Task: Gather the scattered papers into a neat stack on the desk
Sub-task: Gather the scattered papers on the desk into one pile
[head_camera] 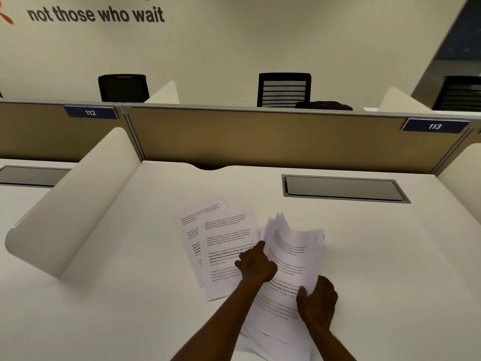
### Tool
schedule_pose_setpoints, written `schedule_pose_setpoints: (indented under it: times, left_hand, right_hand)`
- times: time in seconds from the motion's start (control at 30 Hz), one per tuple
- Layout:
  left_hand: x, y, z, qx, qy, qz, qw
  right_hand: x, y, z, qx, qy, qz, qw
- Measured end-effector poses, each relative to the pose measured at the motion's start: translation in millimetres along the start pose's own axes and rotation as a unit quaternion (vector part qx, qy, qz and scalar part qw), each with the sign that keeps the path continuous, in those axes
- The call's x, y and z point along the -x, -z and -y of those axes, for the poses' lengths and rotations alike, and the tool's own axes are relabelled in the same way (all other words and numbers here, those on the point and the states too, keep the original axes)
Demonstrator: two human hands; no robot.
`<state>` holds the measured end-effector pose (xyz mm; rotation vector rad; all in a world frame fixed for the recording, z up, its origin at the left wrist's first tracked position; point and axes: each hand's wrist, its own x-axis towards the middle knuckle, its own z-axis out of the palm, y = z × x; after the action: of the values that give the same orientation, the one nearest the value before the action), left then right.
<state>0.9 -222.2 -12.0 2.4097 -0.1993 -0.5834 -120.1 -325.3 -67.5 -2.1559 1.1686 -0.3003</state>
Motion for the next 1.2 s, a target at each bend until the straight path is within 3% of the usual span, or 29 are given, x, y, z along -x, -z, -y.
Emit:
schedule_pose_setpoints:
  times: [0.13,0.37,0.5,0.57,0.63,0.77,0.93,1.07,1.2]
  left_hand:
    - [14,-2,-5,0.028,-0.091,0.032,0.995]
    - [28,14,-9,0.134,-0.193,0.004,0.972]
    - [29,45,-2,0.271,-0.178,0.039,0.945]
    - [27,59,7,0.346,-0.145,0.066,0.925]
    - [24,68,18,0.406,-0.116,0.075,0.903]
    - [20,72,42,0.443,-0.058,0.023,0.894]
    - [17,66,68,0.457,0.074,-0.078,0.883]
    - [22,60,77,0.368,0.109,-0.180,0.906]
    - [19,55,84,0.229,0.138,-0.172,0.948]
  right_hand:
    - [-3,3,-1,-0.036,-0.020,0.011,0.999]
    - [-14,19,-1,-0.185,-0.110,0.015,0.977]
    - [-25,37,-2,-0.373,-0.136,0.049,0.917]
    - [-35,44,1,-0.452,-0.154,0.105,0.872]
    - [-42,50,9,-0.475,-0.129,0.171,0.853]
    - [-48,57,40,-0.408,-0.018,0.204,0.890]
    - [-58,37,82,-0.275,0.090,0.260,0.921]
    - [-59,8,119,-0.112,0.172,0.262,0.943]
    - [-51,-16,151,0.043,0.233,0.244,0.941]
